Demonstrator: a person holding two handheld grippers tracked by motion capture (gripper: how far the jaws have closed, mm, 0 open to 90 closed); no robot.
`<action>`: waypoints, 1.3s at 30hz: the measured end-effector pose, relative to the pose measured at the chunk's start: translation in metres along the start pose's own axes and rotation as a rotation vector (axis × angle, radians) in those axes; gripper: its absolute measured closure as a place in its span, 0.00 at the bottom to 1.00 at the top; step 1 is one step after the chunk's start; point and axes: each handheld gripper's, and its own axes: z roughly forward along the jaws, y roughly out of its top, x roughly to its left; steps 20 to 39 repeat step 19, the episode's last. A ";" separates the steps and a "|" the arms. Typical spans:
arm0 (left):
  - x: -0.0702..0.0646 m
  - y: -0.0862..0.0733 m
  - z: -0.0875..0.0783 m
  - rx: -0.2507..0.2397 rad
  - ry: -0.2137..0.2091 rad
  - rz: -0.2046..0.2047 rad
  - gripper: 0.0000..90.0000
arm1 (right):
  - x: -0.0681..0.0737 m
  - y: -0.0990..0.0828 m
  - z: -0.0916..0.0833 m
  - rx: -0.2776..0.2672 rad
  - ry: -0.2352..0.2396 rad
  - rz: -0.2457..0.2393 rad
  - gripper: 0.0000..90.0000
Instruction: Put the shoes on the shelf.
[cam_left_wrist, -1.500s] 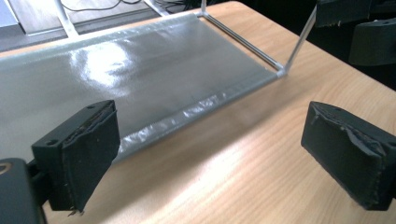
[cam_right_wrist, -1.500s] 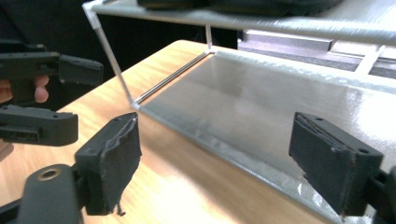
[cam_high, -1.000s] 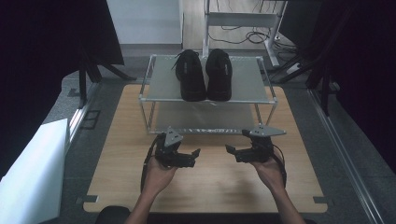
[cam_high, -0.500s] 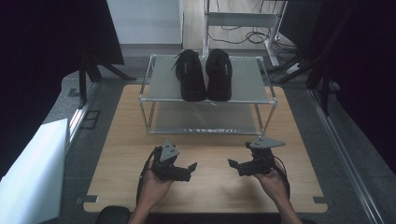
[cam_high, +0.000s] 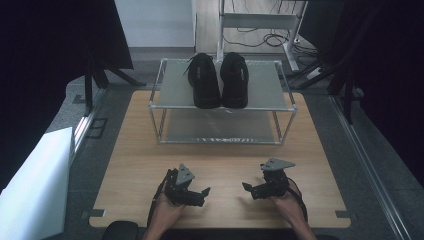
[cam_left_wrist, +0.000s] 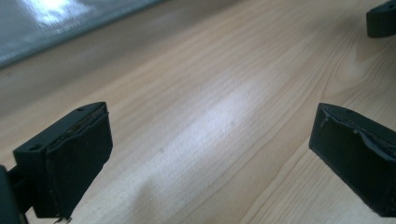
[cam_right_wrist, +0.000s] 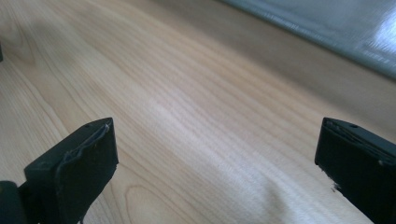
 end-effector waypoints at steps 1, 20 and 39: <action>-0.001 -0.001 0.002 0.008 0.001 0.004 0.00 | 0.001 -0.001 0.002 0.003 -0.003 -0.005 0.00; -0.007 -0.010 0.026 0.148 0.012 0.040 0.00 | 0.004 -0.017 0.025 0.110 -0.004 -0.069 0.00; -0.007 -0.010 0.026 0.148 0.012 0.040 0.00 | 0.004 -0.017 0.025 0.110 -0.004 -0.069 0.00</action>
